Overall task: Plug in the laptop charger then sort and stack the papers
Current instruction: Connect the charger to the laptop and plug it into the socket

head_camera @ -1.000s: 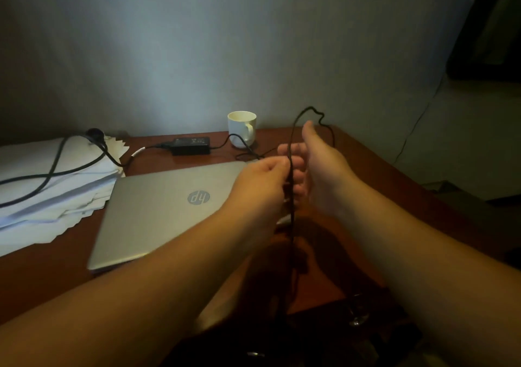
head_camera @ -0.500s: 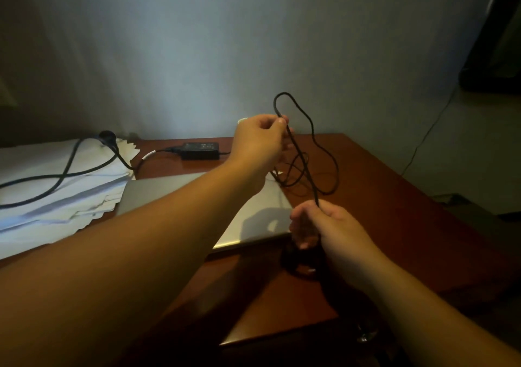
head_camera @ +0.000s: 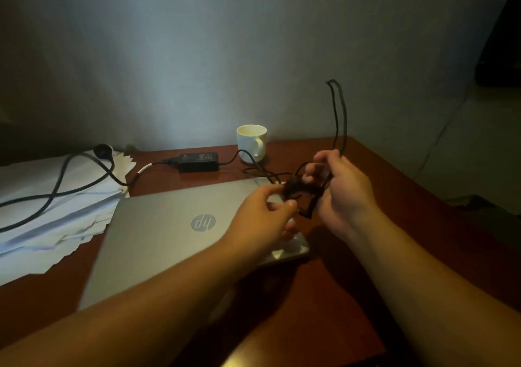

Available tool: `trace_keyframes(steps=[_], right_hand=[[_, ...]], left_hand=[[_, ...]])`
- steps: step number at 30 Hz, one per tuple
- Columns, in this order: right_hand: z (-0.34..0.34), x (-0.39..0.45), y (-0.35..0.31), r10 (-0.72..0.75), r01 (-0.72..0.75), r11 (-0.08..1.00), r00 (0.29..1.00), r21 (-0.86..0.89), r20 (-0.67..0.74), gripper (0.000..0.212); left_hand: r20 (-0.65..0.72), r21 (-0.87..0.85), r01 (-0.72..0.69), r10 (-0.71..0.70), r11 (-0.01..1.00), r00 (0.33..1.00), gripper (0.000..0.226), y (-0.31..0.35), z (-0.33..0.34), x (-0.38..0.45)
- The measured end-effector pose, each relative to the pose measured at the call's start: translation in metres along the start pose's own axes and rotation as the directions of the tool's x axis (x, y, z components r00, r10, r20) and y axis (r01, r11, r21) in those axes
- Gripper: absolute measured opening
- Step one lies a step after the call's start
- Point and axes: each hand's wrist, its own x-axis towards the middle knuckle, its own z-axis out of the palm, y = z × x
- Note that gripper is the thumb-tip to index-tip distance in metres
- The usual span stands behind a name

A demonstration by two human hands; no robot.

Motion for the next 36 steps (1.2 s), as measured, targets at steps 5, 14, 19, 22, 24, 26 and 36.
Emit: trace_keyframes(steps=[5,14,19,22,24,26,36], right_hand=[[0.01,0.03,0.006,0.137,-0.142,0.974,0.99,0.179,0.043,0.022],[-0.014,0.062,0.041,-0.195,0.111,0.938,0.953,-0.33,-0.232,0.018],[-0.025,0.054,0.046,-0.109,0.049,0.901,0.987,-0.43,-0.116,0.012],[-0.022,0.053,0.049,0.073,-0.027,0.912,0.992,-0.408,0.099,0.027],[-0.022,0.056,0.052,0.079,-0.012,0.907,0.987,-0.421,0.141,0.025],[-0.023,0.062,0.053,0.099,-0.033,0.914,0.985,-0.404,0.142,0.024],[-0.034,0.09,0.052,0.303,-0.267,0.924,0.948,-0.273,0.1,0.027]], left_hand=[[-0.106,-0.188,0.034,-0.055,0.982,0.993,0.032,-0.004,0.002,0.017],[-0.184,-0.223,-0.032,-0.01,0.974,0.983,0.012,0.006,-0.006,0.06],[-0.159,-0.169,-0.054,0.027,0.984,0.987,0.016,0.005,-0.002,0.084],[-0.104,0.051,-0.131,0.136,0.99,0.985,0.017,-0.001,0.002,0.092],[-0.07,0.2,-0.191,0.208,0.961,0.976,0.014,-0.004,0.002,0.097],[-0.05,0.323,-0.222,0.251,0.92,0.967,0.011,-0.005,-0.002,0.102],[-0.026,0.907,-0.087,0.26,0.412,0.965,0.037,-0.021,-0.033,0.135]])
